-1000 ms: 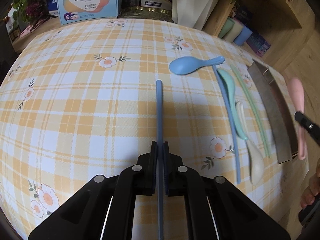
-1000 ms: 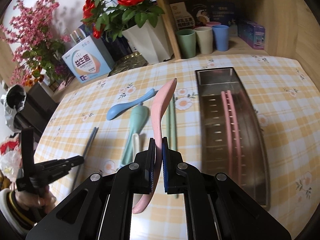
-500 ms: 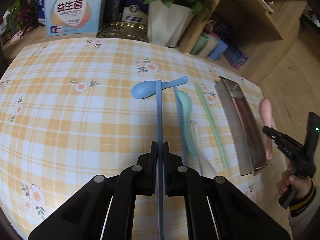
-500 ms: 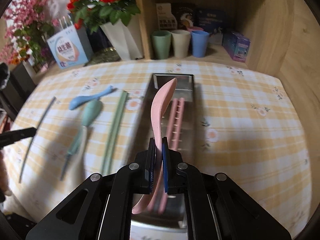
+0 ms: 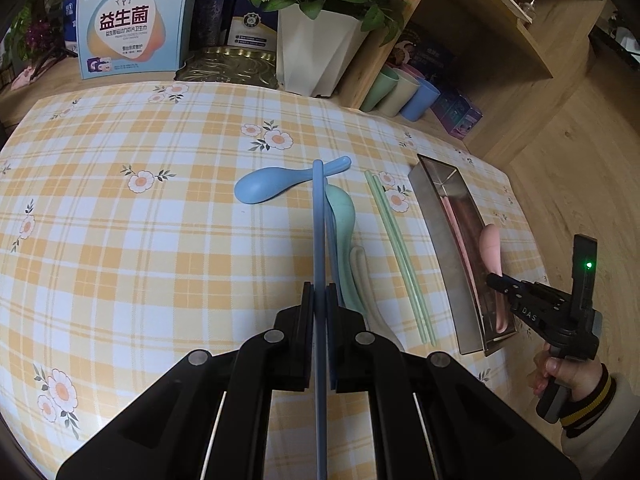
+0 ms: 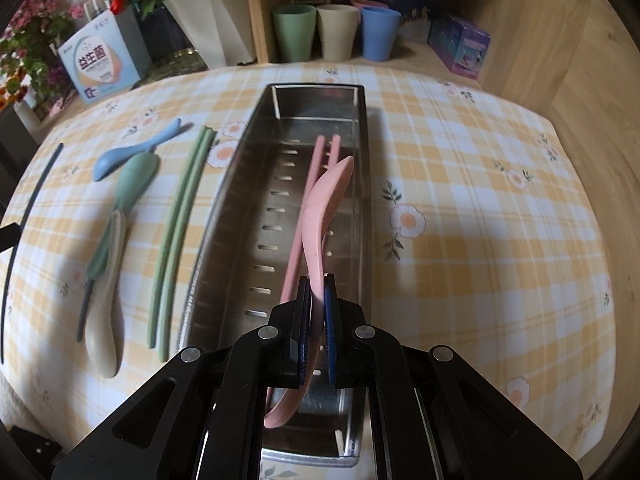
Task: Organize utensils
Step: 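Carry the pink spoon into the steel tray with the right tool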
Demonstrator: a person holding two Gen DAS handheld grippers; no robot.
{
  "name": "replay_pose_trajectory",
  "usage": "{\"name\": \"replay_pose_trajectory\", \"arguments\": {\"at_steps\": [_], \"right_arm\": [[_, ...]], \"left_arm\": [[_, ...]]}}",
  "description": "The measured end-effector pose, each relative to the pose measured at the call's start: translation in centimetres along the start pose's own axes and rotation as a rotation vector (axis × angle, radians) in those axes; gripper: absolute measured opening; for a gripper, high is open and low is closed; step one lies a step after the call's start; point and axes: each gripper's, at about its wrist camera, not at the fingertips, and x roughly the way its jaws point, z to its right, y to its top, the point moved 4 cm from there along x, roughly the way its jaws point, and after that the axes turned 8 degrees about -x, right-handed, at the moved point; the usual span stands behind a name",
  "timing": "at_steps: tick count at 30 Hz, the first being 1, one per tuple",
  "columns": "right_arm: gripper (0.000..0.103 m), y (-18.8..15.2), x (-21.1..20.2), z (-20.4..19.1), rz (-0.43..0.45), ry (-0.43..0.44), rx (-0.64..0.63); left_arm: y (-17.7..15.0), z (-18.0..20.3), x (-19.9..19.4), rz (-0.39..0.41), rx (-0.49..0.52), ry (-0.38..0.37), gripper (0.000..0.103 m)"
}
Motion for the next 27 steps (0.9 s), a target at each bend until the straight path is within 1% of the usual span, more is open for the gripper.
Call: {"name": "replay_pose_trajectory", "arguments": {"at_steps": [6,17,23,27], "right_arm": [[0.007,0.0,0.2,0.0,-0.023,-0.002,-0.005],[0.007,0.2,0.5,-0.5,-0.058,-0.015,-0.041],[0.008,0.3,0.6,-0.5,-0.077,-0.009,-0.028],[0.008,0.5,0.3,-0.5,-0.075,-0.006,-0.02]], "left_arm": [[0.0,0.2,0.3,-0.015,-0.019,-0.019,0.006],[0.1,0.5,0.2,-0.018,-0.021,-0.025,0.006],[0.1,0.8,0.3,-0.022,-0.02,-0.028,0.006],[0.0,1.0,0.3,-0.025,-0.017,-0.031,0.006]]}}
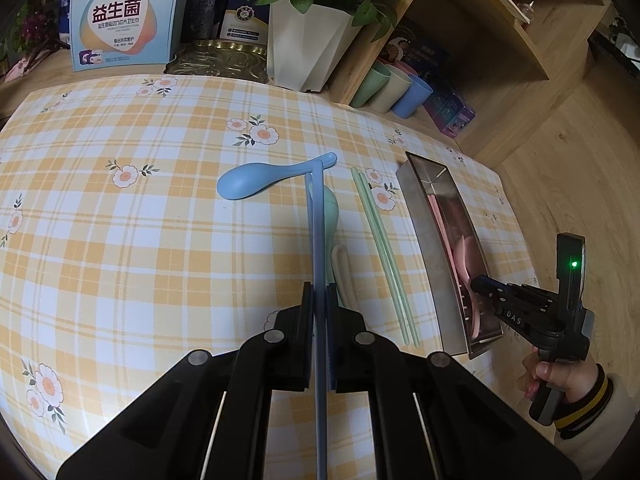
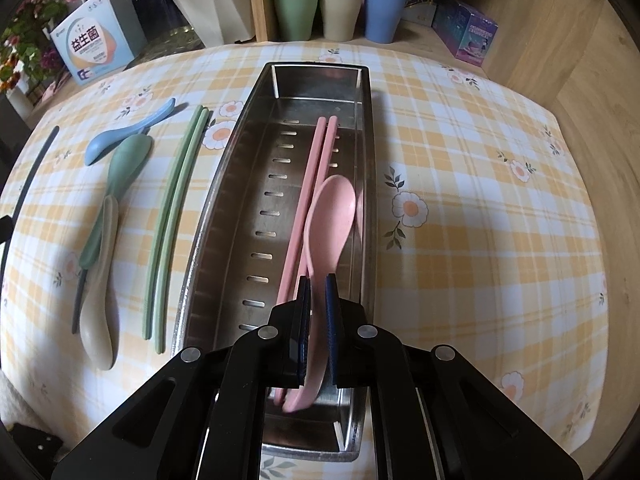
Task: Organize utensils
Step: 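Carry the pink spoon into the steel tray with the right tool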
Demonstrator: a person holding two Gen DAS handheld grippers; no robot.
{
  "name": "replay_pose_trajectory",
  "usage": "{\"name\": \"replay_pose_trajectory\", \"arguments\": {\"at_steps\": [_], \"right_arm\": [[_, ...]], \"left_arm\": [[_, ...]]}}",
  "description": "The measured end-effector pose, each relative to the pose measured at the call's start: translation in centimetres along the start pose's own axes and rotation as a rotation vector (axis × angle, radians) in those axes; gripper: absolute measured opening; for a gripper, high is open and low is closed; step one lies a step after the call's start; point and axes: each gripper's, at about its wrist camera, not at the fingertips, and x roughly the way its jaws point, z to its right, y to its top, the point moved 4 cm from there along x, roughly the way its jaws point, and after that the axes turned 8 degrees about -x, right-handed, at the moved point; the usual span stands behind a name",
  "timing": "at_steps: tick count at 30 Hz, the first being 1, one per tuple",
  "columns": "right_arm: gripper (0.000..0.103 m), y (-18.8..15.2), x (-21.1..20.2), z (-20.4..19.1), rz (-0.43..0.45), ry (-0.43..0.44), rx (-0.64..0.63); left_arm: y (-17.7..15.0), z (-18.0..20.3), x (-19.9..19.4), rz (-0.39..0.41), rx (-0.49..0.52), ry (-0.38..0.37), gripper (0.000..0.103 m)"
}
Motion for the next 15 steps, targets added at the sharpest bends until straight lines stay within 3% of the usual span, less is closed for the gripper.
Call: {"name": "replay_pose_trajectory", "arguments": {"at_steps": [7,8,10,11,15], "right_arm": [[0.01,0.1,-2.2,1.0,0.05,0.034,0.079],[0.013,0.1,-2.5,1.1,0.057,0.036,0.087],[0.031,-0.1,-3.1,1.4,0.079,0.059,0.104],[0.05,-0.2,-3.4,1.5,0.092,0.062,0.108],[0.054,-0.5,-3.9,2.3,0.103,0.061,0.124]], "left_arm": [[0.2,0.7,0.1,-0.007,0.004,-0.006,0.006],[0.3,0.9,0.1,-0.008,0.006,-0.008,0.006],[0.3,1.3,0.2,-0.012,0.009,-0.011,0.006],[0.3,1.5,0.3,-0.013,0.01,-0.013,0.006],[0.4,2.7,0.8,-0.03,0.007,-0.021,0.006]]}}
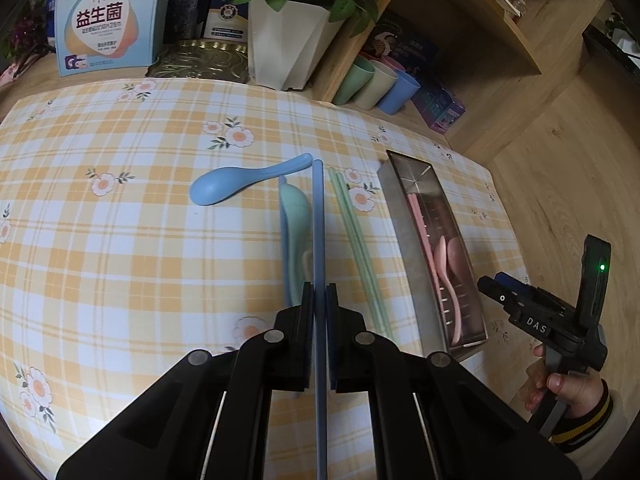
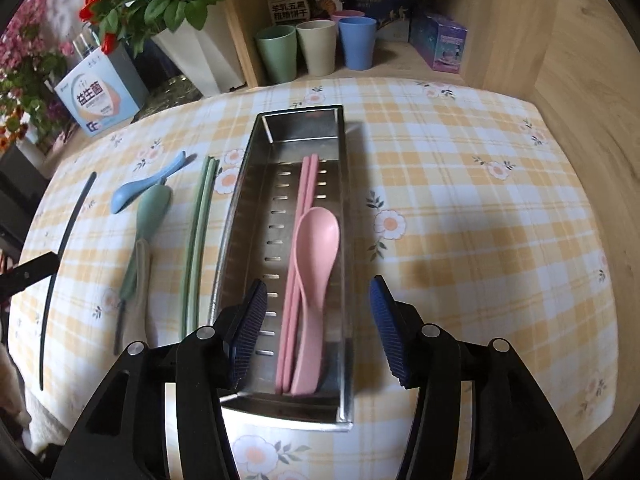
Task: Organize utensils
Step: 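Carry the pink spoon into the steel tray with the right tool, then lower the blue chopstick into the steel tray and open the left tool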
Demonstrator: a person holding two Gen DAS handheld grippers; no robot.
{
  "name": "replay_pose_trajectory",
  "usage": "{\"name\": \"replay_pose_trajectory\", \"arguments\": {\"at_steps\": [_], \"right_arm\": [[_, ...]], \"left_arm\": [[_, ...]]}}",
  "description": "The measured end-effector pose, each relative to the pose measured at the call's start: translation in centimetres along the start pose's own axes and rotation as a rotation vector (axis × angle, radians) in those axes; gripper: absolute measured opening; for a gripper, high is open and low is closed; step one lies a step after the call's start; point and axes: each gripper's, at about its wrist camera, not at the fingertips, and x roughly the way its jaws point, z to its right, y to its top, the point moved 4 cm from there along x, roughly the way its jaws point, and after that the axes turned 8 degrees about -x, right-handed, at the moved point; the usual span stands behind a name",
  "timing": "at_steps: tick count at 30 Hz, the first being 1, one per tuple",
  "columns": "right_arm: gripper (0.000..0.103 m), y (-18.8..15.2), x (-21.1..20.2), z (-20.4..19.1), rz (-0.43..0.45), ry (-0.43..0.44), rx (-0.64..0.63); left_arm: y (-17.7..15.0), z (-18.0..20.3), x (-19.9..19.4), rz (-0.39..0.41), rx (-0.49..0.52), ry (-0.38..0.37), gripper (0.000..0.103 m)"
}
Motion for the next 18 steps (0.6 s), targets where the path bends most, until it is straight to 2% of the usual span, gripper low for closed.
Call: {"name": "replay_pose_trajectory", "arguments": {"at_steps": [3,5,7,8,18], "right_arm": [[0.065,-0.3,-0.1,1.0,0.005,0.02,0.026],[0.065,-0.5,-0.1,1.5,0.011,0.035,0.036],[0.077,-0.8,0.0,2.0,0.01,0.048,0.047],[0.088,-1.0,0.1,2.4,0.012,0.05,0.058],[0.088,-2.5,0.7,6.5,0.021,0.041,0.126]], "left_arm": [[0.3,1.0,0.8,-0.023,-0.024,-0.008,0.006],[0.5,1.8,1.5,-0.038,-0.041,-0.016,0.006],[0.7,3.0,2.2,-0.052,-0.049,-0.022,0.006],[0.7,3.4,2.4,-0.054,-0.049,-0.022,0.006],[1.5,9.8,7.5,-0.077,-0.101,-0.043,0.006]]}}
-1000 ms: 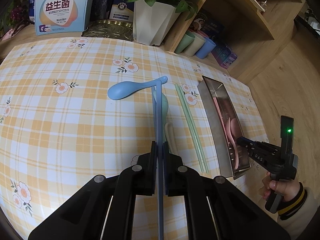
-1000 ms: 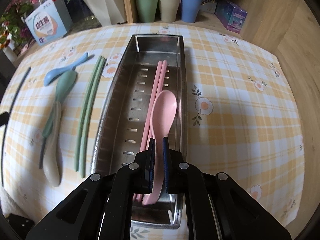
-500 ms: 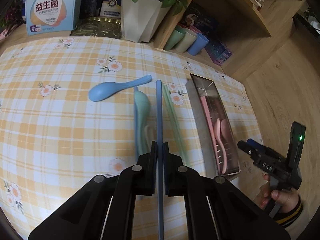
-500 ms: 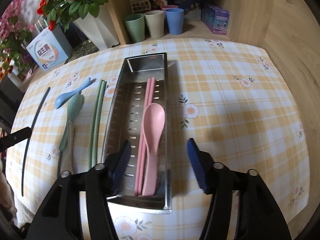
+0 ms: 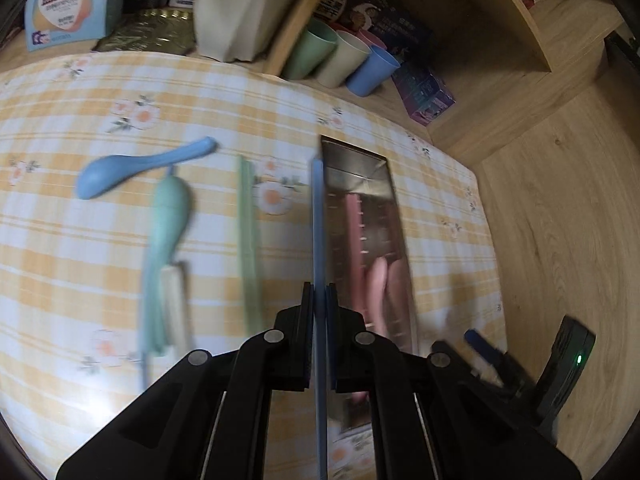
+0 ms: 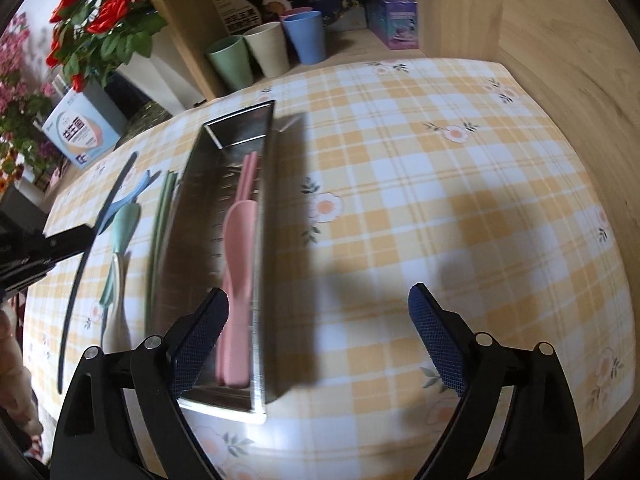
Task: Organize utensils
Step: 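Lower the blue chopstick into the steel tray and open the left tool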
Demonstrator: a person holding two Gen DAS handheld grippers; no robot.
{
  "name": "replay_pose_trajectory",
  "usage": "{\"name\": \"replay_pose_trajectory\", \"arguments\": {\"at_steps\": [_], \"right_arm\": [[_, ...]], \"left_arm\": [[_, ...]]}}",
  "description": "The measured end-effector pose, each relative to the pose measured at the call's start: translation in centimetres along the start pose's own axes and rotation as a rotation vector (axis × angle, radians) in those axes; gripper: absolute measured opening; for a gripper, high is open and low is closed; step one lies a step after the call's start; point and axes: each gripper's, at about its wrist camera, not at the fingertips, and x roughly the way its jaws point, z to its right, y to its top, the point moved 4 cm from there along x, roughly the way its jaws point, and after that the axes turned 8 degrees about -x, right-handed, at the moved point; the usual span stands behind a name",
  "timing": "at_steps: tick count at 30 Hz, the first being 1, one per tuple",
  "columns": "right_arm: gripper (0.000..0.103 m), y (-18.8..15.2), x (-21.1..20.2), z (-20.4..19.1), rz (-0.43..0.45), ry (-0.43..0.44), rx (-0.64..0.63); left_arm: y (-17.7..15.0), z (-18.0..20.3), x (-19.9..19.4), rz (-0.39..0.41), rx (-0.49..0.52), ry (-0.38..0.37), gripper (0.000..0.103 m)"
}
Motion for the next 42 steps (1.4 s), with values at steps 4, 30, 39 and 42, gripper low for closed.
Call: {"name": "replay_pose_trajectory", "arguments": {"at_steps": [4,30,39,42], "right_arm": [[0.088,-0.3,0.1,1.4,0.001,0.005,0.027],[0.088,-1.6,0.7,3.9,0.01,0.065,0.115],[0.088,-1.5,-0.3,3.3,0.041,0.045,0.144],[0.088,-1.5,-0.8,2.9,0.058,0.048,0.169]], "left_arm": [[-0.4,2.1,2.1,0.0,-0.005,0.0,0.006],[-1.0,4.2,9.3,-0.048,0.076,0.118,0.006],[-0.6,4.1,6.5,-0.034,0.107,0.046,0.018],[-0.2,3.9,4.2,-0.004,0.137,0.013,0.02]]}}
